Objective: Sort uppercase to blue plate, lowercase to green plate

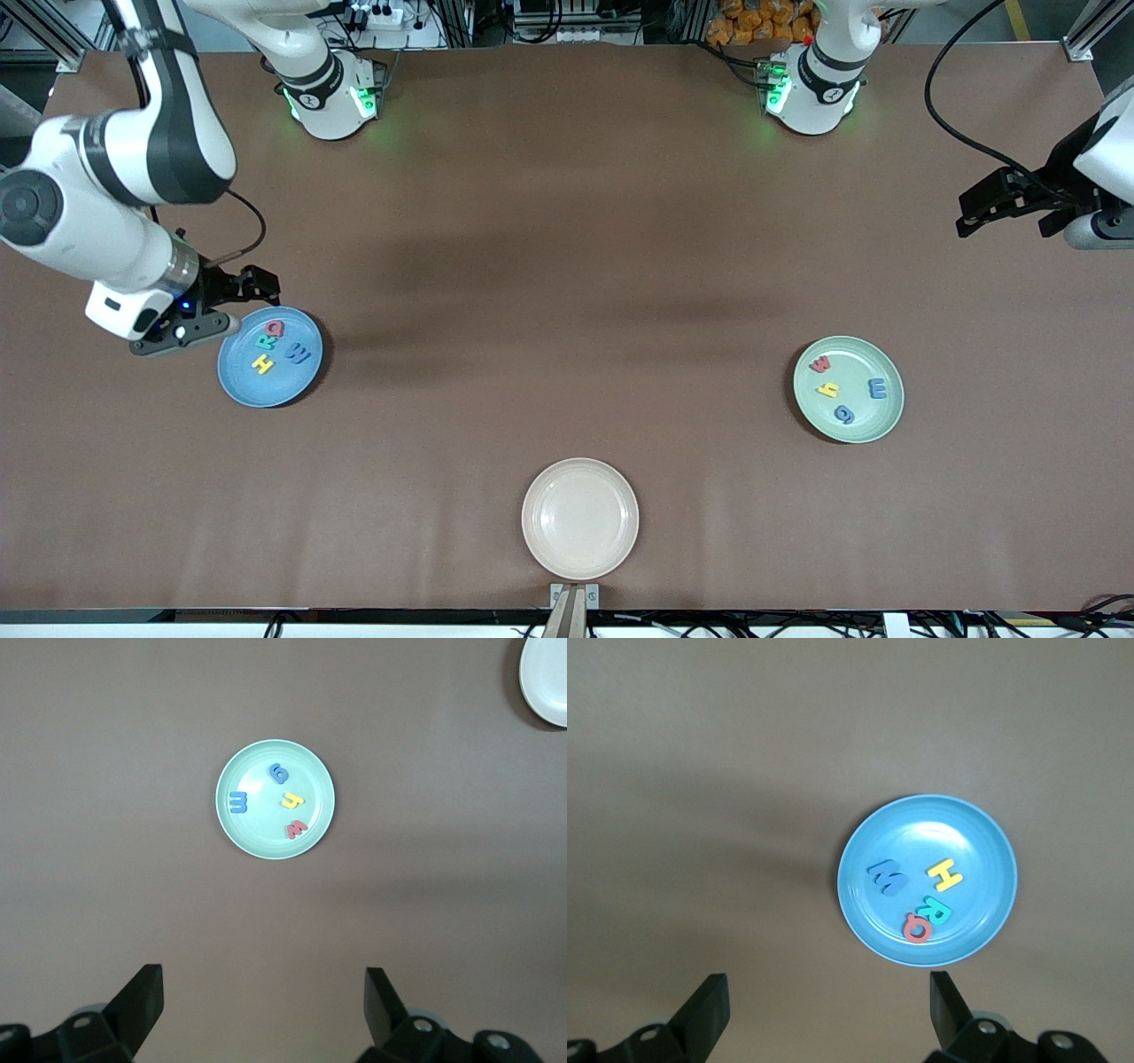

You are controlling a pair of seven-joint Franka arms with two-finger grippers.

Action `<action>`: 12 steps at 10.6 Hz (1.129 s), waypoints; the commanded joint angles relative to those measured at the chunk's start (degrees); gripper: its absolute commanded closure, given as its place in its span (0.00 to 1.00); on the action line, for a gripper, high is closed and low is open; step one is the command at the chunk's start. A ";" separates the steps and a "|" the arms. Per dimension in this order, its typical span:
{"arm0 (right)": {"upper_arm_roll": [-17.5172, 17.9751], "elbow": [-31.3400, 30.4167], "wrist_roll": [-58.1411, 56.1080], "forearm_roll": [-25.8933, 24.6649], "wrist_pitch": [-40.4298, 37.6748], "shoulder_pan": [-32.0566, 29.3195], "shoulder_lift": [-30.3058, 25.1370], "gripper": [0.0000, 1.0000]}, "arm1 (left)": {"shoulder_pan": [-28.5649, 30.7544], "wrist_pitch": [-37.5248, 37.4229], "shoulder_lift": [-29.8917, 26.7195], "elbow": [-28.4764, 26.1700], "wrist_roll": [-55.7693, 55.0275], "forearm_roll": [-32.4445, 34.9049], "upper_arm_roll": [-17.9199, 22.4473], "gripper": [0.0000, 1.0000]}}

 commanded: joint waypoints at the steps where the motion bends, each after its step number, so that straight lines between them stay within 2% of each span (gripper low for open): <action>1: 0.98 -1.18 -1.11 -0.72 0.13 -4.25 -5.46 0.00 | 0.07 -0.75 -0.35 -0.02 -0.78 1.13 -0.29 0.00; 2: 0.98 0.13 -4.60 -0.45 -0.31 -5.31 -6.26 0.00 | 0.07 -0.75 -0.35 -0.02 -0.78 1.13 -0.29 0.00; 4: 0.36 6.70 -5.69 1.12 -6.96 -6.72 -6.53 0.00 | 0.07 -0.75 -0.35 -0.02 -0.78 1.13 -0.29 0.00; 6: -2.61 12.34 -3.77 3.85 -11.54 -6.29 -6.54 0.00 | 0.07 -0.75 -0.35 -0.02 -0.78 1.13 -0.29 0.00; 9: -7.27 19.63 -1.04 3.07 -18.83 -1.30 -6.71 0.00 | 0.15 -0.75 -0.35 0.25 0.00 1.04 -0.29 0.00; 12: -7.73 25.00 2.29 0.87 -24.63 0.13 -6.71 0.00 | 0.15 -0.75 -0.27 0.51 0.27 1.04 -0.12 0.00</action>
